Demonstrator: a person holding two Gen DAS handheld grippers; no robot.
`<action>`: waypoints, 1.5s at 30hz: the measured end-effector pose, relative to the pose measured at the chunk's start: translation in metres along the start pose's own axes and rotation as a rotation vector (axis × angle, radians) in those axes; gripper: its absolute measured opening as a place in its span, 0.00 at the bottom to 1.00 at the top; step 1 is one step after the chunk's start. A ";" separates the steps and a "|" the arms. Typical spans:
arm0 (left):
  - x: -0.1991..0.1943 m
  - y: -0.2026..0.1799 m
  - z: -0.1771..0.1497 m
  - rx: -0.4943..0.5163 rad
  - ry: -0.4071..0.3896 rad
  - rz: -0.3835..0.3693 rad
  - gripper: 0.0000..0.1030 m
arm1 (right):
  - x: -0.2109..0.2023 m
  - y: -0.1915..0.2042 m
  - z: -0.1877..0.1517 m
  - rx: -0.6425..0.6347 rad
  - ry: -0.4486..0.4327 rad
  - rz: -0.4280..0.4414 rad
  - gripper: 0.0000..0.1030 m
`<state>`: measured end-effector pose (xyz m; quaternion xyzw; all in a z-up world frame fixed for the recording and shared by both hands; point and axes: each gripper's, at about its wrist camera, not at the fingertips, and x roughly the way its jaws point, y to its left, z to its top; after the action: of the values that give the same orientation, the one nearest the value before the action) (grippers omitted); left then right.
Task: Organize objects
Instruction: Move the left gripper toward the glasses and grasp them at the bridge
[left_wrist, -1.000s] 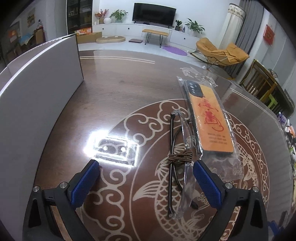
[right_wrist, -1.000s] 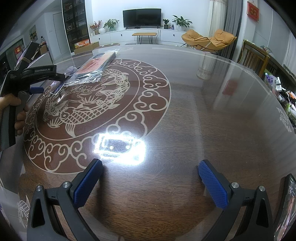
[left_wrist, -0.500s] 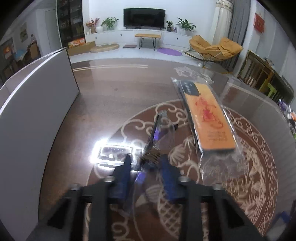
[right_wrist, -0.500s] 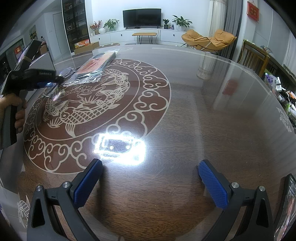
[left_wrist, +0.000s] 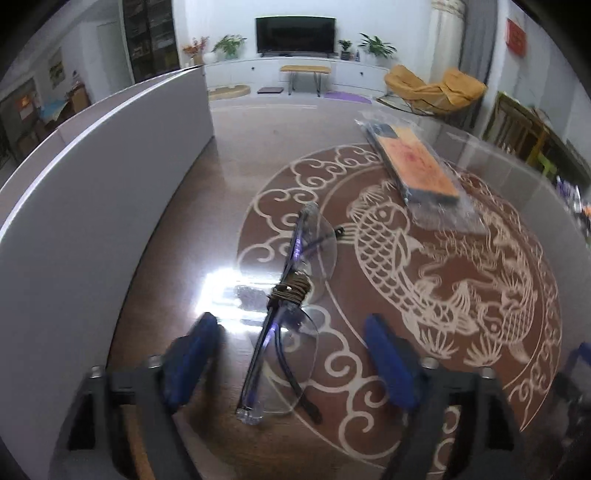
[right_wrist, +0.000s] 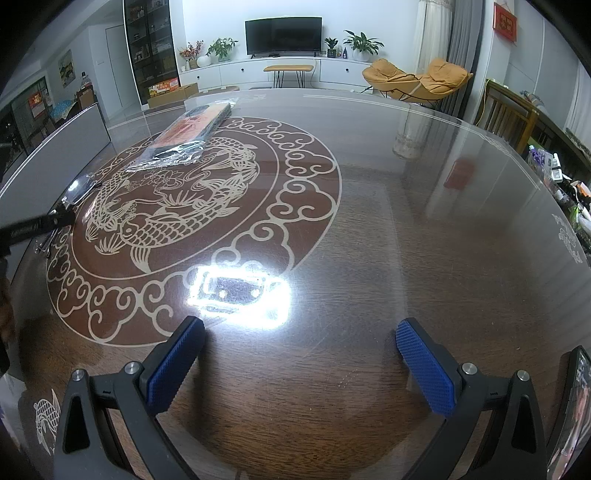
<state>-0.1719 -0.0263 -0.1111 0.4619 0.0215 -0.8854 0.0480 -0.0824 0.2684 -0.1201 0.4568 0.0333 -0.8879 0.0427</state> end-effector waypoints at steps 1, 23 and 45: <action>0.000 0.000 0.000 0.001 -0.001 0.002 0.81 | 0.000 0.000 0.000 0.000 0.000 0.000 1.00; 0.006 0.004 -0.001 -0.020 -0.010 0.010 1.00 | 0.000 0.000 0.000 0.001 0.001 0.000 1.00; 0.006 0.004 -0.001 -0.020 -0.010 0.010 1.00 | -0.001 0.001 0.025 0.040 -0.017 0.034 1.00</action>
<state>-0.1739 -0.0308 -0.1166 0.4571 0.0280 -0.8871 0.0571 -0.1017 0.2646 -0.1049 0.4507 0.0074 -0.8913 0.0489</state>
